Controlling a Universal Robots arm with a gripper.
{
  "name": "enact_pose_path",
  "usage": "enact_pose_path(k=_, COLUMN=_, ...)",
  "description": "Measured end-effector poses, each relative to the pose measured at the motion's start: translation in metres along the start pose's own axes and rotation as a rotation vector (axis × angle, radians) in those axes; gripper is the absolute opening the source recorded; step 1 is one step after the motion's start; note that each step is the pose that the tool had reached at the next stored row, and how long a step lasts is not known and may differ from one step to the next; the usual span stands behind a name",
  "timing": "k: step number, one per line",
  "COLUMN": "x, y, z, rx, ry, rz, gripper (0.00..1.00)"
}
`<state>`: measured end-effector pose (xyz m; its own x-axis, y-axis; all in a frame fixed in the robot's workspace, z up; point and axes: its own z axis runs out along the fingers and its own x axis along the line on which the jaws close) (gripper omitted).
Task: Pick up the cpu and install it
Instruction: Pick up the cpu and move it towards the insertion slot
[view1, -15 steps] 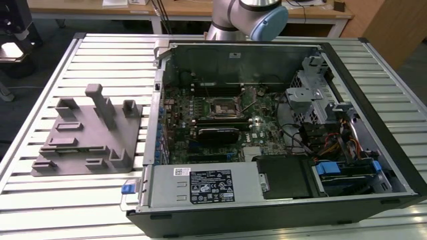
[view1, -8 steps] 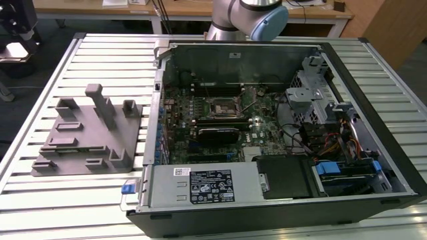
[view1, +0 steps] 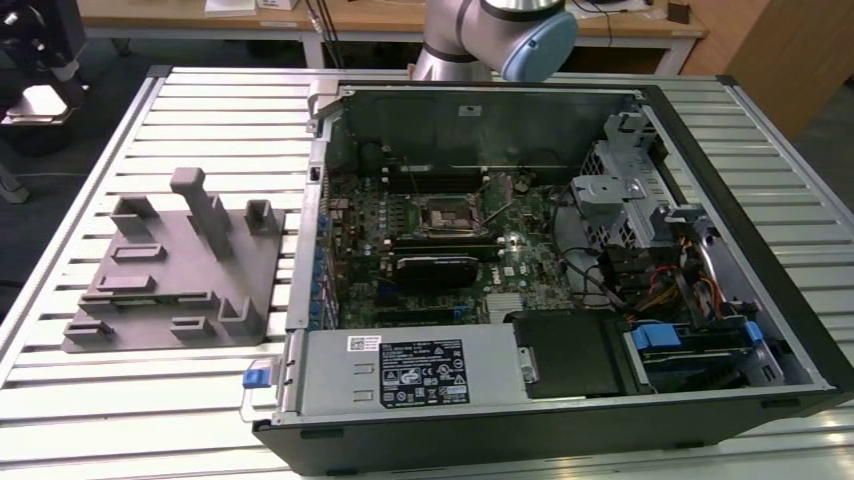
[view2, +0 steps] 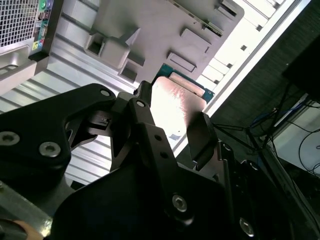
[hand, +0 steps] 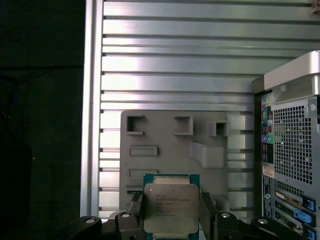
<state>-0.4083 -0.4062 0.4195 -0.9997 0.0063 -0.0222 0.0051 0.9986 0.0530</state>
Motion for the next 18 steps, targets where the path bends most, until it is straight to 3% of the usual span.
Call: enact_pose_path(k=18, x=-0.0277, y=0.0001, z=0.0006, rx=0.0, ry=0.0, rz=0.0, gripper=0.53)
